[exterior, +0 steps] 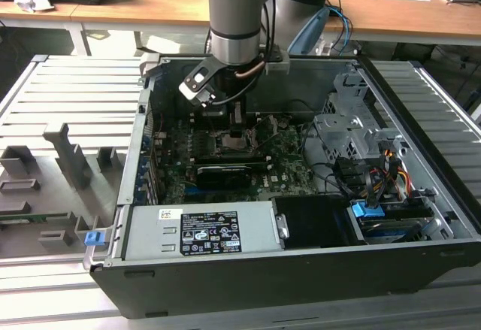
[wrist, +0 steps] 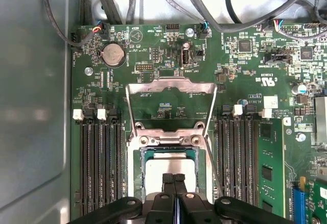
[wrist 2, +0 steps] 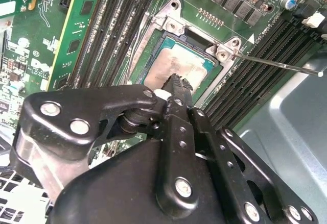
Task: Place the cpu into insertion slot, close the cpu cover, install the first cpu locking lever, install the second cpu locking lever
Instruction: 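Place the cpu into insertion slot, then close the cpu cover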
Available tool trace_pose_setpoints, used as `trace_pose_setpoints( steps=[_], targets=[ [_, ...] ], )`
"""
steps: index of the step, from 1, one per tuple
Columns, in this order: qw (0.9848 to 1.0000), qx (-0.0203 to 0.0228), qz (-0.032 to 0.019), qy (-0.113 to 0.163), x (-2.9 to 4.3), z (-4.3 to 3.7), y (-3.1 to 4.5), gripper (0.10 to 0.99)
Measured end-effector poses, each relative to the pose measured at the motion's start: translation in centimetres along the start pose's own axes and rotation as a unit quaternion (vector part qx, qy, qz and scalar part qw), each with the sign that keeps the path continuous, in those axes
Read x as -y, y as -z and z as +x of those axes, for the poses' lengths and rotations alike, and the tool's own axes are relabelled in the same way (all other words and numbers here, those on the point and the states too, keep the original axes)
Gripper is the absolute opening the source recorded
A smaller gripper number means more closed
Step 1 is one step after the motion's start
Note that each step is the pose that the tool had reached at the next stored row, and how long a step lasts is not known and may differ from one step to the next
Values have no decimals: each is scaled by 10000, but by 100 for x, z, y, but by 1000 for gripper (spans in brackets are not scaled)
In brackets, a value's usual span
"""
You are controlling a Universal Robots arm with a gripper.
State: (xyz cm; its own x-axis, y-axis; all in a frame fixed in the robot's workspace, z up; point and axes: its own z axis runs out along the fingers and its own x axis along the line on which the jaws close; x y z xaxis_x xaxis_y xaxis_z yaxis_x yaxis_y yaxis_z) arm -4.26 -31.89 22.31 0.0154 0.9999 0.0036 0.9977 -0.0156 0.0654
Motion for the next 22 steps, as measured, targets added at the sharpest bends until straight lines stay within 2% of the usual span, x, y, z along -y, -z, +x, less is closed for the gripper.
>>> trace_pose_setpoints(
  steps=[4,10,11,12,13,14,15,18,22],
  targets=[
    [10000,-1,9,0,-3,1,49,106],
    [10000,-1,13,-3,-6,1,73,106],
    [10000,0,57,-4,-29,1,76,106],
    [9999,5,157,-3,-95,2,71,106],
    [9998,7,205,-4,-123,2,71,106],
    [9997,10,225,-4,-127,2,79,106],
    [9997,10,235,-4,-128,2,91,106],
    [9997,8,250,-4,-135,3,191,106],
    [9997,8,250,-5,-138,3,228,106]
  ],
)
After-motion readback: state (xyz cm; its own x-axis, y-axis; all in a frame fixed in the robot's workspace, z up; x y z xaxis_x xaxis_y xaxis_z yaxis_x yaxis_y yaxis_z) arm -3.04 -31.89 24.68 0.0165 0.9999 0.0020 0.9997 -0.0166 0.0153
